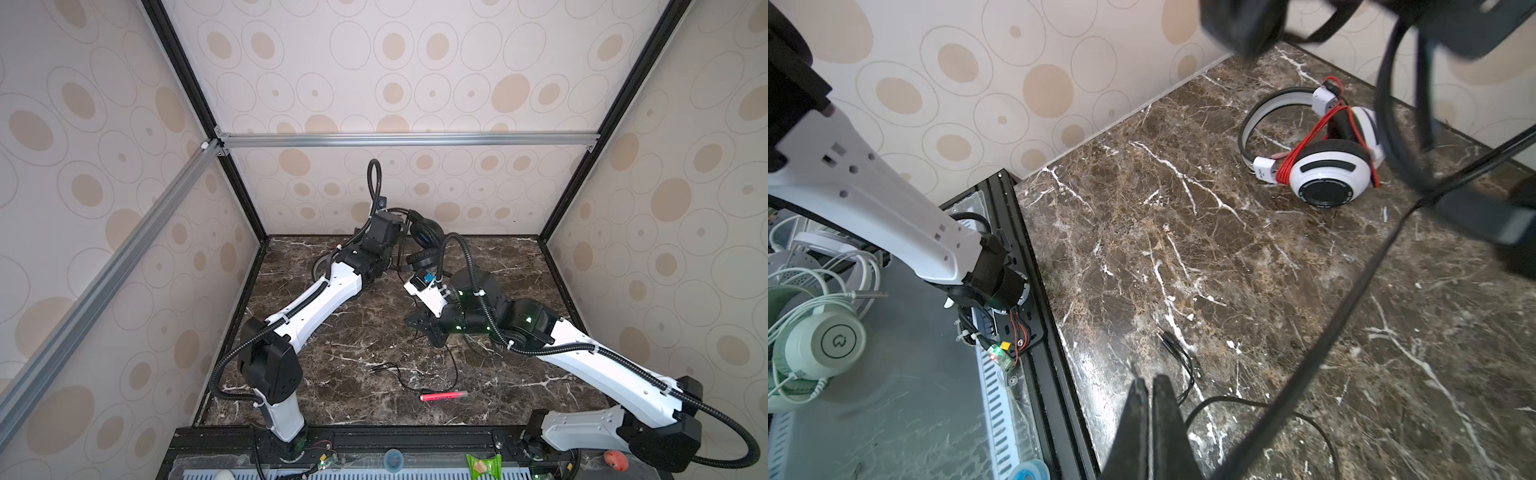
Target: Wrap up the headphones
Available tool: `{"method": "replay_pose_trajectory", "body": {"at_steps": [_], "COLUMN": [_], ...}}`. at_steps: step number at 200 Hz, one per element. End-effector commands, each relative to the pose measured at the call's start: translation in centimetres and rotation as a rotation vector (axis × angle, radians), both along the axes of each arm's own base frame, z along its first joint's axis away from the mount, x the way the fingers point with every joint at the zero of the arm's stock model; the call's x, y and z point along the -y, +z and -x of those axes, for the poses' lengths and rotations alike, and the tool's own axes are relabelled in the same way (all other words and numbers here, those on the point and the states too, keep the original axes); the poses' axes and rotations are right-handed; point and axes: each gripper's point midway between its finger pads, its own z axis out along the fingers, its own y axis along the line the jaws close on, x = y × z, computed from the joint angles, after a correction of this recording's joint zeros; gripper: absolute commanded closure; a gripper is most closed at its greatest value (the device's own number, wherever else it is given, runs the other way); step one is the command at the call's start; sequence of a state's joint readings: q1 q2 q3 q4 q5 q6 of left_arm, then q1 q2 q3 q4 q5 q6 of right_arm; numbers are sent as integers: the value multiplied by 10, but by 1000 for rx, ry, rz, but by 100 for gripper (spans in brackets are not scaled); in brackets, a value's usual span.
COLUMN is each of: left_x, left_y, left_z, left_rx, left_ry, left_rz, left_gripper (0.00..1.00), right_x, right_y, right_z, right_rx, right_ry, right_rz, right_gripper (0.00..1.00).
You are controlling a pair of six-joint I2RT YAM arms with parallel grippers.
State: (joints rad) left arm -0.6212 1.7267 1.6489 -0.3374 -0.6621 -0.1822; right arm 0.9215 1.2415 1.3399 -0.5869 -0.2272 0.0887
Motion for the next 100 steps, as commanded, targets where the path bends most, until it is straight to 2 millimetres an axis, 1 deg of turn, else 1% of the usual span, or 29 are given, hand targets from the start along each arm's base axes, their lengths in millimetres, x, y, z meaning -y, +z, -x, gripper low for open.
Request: {"method": "replay_pose_trajectory", "body": {"at_steps": [1,17,31,47,57,77,100], "left_x": [-16,-22,-26,-33,-35,-31,-21], "left_y": [56,49,39,27,24,21,19], "left_z": [17,24,30,35,38,46,54], "left_rx": [151,134,107,71,55,44,15], "left_ry": [22,14,10,15,13,-19,-92], "left_rz": [-14,-63,-118,-177,-201,-257,-319], "left_gripper": [100,100,100,100,100,100,100], "right_x": [14,25,35,46,53,65,75], "right_y": [8,15,22,27,30,35,34], "right_z": [-4,-13,-21,-29,-35,-49,-64], "right_rx": [12,15,24,45,62,102,141], "right_ry": [-10,-35,-51,-63,-70,-85,-110], "right_rz": [39,36,38,64,94,160,242], "right_gripper": [100,100,100,100,100,100,100]}}
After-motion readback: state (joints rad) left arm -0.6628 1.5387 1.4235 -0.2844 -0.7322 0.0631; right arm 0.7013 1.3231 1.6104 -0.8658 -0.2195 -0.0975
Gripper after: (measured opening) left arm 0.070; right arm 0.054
